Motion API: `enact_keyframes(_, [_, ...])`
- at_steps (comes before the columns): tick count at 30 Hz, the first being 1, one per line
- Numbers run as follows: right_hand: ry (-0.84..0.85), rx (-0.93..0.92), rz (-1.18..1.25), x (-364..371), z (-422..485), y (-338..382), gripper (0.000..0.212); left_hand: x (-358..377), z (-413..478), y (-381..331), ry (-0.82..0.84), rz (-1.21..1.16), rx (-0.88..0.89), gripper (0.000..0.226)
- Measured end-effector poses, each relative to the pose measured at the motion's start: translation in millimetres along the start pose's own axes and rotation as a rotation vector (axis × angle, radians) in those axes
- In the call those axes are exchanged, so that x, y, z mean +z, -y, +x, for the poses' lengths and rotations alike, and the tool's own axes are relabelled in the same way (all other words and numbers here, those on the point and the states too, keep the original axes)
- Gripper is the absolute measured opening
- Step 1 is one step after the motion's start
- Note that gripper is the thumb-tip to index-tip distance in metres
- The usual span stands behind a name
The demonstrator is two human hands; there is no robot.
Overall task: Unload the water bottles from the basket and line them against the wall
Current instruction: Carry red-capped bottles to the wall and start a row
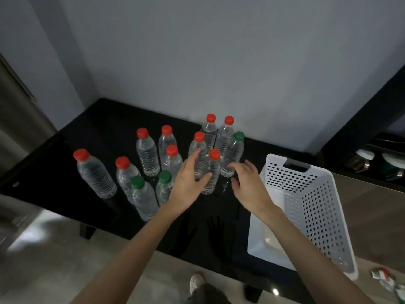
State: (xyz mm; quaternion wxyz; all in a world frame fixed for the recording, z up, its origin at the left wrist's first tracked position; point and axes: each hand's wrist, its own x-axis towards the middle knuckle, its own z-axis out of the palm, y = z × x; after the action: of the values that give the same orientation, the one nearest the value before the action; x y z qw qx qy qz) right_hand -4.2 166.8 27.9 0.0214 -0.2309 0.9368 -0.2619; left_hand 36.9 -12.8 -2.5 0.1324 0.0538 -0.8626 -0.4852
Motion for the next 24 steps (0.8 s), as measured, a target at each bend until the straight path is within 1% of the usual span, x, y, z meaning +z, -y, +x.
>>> enact_keyframes(2, [-0.055, -0.087, 0.044, -4, -7, 29, 0.039, -35, -17, -19, -0.013, -0.001, 0.109, 0.065])
enact_keyframes(5, [-0.088, -0.147, 0.029, 2, -21, 81, 0.04, -106, -44, -37, -0.034, 0.048, 0.21, 0.058])
enact_keyframes(8, [-0.127, -0.184, -0.002, 19, -35, 139, 0.037, -179, -68, -30, -0.004, 0.109, 0.284, 0.056])
enact_keyframes(10, [-0.145, -0.224, -0.02, 33, -41, 180, 0.034, -225, -83, -15, 0.007, 0.144, 0.303, 0.054])
enact_keyframes(13, [-0.158, -0.271, -0.022, 56, -40, 234, 0.033, -283, -98, 9, -0.01, 0.217, 0.259, 0.053])
enact_keyframes(17, [-0.138, -0.304, -0.034, 84, -26, 284, 0.033, -342, -100, 43, -0.026, 0.242, 0.178, 0.055])
enact_keyframes(21, [-0.106, -0.265, -0.065, 105, -5, 312, 0.035, -379, -89, 77, -0.008, 0.213, 0.089, 0.056])
enact_keyframes(24, [-0.078, -0.22, -0.087, 122, 13, 321, 0.038, -394, -73, 103, 0.029, 0.173, 0.04, 0.056])
